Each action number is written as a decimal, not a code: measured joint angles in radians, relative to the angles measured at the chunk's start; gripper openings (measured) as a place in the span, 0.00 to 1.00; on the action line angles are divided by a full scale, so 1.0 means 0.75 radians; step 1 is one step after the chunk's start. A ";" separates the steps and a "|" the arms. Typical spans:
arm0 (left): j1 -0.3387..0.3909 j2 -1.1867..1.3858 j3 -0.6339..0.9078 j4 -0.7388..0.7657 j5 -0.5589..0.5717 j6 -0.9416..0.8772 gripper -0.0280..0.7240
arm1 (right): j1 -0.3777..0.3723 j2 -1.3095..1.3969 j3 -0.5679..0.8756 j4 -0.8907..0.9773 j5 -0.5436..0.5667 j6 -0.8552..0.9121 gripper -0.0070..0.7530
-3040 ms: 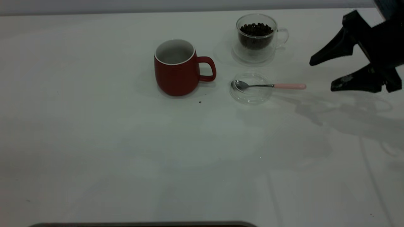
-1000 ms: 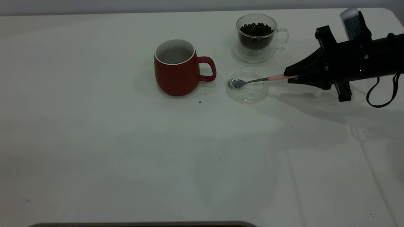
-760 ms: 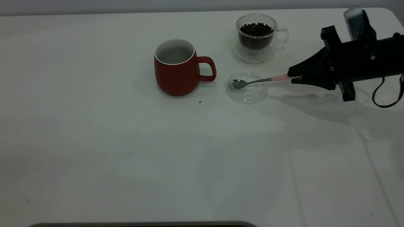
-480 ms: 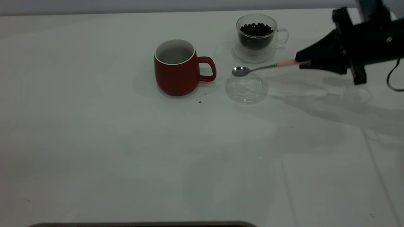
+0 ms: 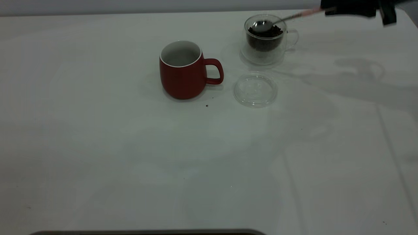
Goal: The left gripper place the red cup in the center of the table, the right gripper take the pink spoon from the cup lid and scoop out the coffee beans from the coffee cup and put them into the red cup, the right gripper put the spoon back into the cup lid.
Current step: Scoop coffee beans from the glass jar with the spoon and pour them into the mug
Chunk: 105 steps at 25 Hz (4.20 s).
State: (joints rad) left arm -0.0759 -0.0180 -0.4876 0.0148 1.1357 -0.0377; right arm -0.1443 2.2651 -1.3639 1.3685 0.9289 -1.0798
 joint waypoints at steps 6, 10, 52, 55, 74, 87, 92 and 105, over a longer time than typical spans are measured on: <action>0.000 0.000 0.000 0.000 0.000 0.000 0.82 | 0.000 0.156 -0.347 -0.185 0.009 0.203 0.16; 0.000 0.000 0.000 0.000 0.000 -0.001 0.82 | 0.000 0.279 -0.493 -0.208 0.011 0.222 0.16; 0.000 0.000 0.000 0.000 0.001 0.000 0.82 | -0.113 0.549 -0.565 0.068 0.292 0.461 0.16; 0.000 0.000 0.000 0.000 0.001 0.000 0.82 | -0.130 0.553 -0.565 0.106 0.297 0.430 0.16; 0.000 0.000 0.000 0.000 0.001 0.000 0.82 | -0.146 0.562 -0.565 0.102 0.300 0.421 0.15; 0.000 0.000 0.000 0.001 0.001 -0.001 0.82 | -0.095 0.471 -0.566 0.025 0.309 0.470 0.15; 0.000 0.000 0.000 0.001 0.001 -0.001 0.82 | -0.029 0.445 -0.566 0.025 0.309 0.483 0.15; 0.000 0.000 0.000 0.001 0.001 -0.001 0.82 | 0.186 0.429 -0.566 0.033 0.310 0.495 0.15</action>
State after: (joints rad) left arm -0.0759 -0.0180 -0.4876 0.0158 1.1365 -0.0387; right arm -0.0047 2.5869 -1.7884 1.3936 1.1613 -0.7086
